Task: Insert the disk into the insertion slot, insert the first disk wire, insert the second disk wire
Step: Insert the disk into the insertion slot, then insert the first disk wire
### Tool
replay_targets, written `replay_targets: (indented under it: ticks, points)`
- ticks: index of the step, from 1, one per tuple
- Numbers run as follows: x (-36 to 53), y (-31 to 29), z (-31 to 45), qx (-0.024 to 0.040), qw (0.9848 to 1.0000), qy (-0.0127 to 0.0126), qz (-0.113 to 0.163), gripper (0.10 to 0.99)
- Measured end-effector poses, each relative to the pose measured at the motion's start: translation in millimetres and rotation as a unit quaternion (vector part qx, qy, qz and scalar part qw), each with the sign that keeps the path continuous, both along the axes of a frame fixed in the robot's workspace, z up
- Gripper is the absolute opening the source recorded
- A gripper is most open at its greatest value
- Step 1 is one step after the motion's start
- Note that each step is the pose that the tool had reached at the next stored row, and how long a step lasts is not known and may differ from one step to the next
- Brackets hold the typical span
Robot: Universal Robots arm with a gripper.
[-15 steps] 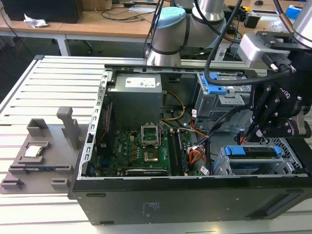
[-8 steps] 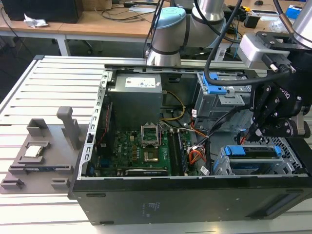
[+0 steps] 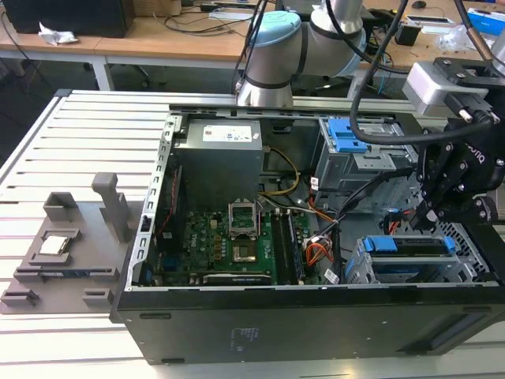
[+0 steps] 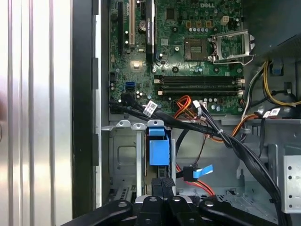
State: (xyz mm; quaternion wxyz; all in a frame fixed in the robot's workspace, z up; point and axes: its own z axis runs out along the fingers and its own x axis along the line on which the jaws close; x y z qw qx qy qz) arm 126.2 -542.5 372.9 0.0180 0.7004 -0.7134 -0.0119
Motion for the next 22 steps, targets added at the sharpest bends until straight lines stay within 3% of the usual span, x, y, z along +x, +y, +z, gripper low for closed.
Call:
replay_targets:
  ticks: [4,17,18,19,22]
  points:
    - [13.1,0.1,-0.7,-0.0002,1.0000,0.0000,0.000,0.106]
    - [13.6,0.1,-0.7,-0.0002,1.0000,0.0000,0.000,0.114]
    - [13.6,0.1,-0.7,-0.0002,1.0000,0.0000,0.000,0.169]
    - [13.6,0.1,-0.7,-0.0002,1.0000,0.0000,0.000,0.169]
    - [13.6,0.0,-0.7,-0.0002,1.0000,0.0000,0.000,0.361]
